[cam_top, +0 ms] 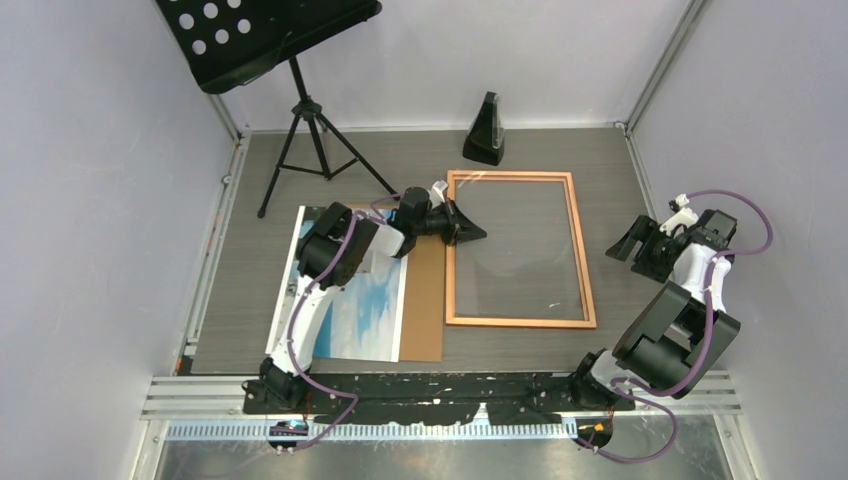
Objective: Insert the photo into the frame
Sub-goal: Place the photo frame item in the photo frame.
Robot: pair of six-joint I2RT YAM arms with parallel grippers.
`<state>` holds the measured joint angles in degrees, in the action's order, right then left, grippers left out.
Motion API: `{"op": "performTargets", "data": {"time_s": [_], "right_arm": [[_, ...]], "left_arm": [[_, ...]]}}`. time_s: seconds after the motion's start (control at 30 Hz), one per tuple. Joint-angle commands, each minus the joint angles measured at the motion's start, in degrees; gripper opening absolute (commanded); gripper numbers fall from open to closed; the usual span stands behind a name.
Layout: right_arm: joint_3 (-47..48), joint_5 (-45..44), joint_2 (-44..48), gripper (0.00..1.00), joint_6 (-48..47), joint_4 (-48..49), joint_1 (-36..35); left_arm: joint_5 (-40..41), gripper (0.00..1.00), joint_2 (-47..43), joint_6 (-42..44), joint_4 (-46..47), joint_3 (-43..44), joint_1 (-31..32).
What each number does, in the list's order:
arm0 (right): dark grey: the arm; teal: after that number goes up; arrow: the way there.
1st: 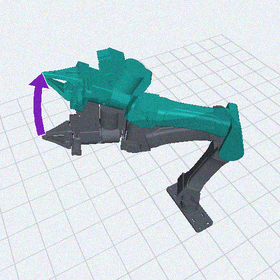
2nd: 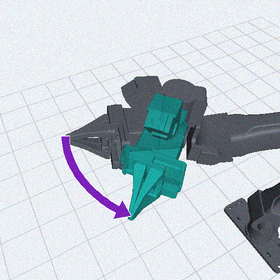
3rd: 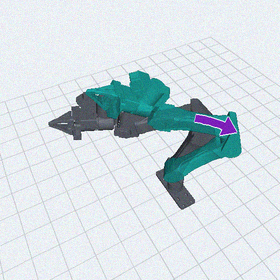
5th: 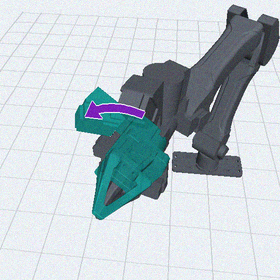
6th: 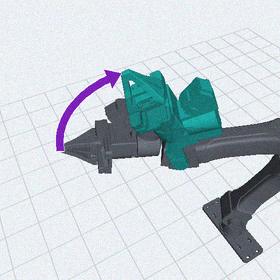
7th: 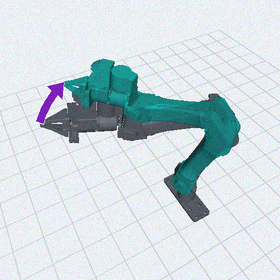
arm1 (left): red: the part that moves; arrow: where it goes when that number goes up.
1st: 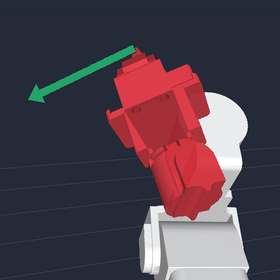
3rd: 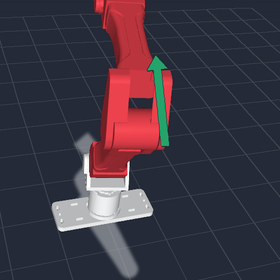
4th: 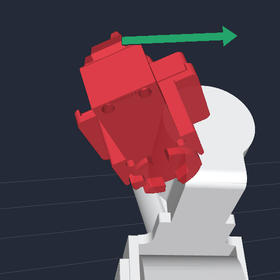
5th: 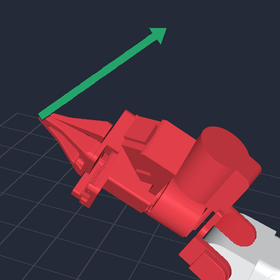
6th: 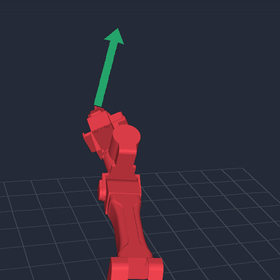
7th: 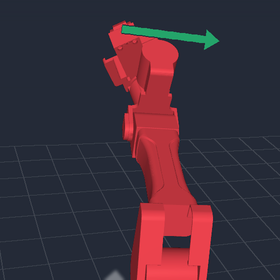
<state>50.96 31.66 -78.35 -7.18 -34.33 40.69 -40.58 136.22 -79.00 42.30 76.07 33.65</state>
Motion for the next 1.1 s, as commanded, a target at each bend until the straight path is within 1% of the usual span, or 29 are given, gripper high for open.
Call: {"op": "performTargets", "data": {"time_s": [0.0, 1.07], "right_arm": [[0.1, 0.9, 0.7, 0.77, -0.1, 0.5, 0.4], [0.1, 1.2, 0.5, 0.77, 0.0, 0.5, 0.6]], "left_arm": [[-1.1, 0.0, -2.3, 1.7, -2.2, 0.2, -0.4], [-1.2, 0.0, -2.9, 2.6, -3.3, -0.7, -0.3]]}}
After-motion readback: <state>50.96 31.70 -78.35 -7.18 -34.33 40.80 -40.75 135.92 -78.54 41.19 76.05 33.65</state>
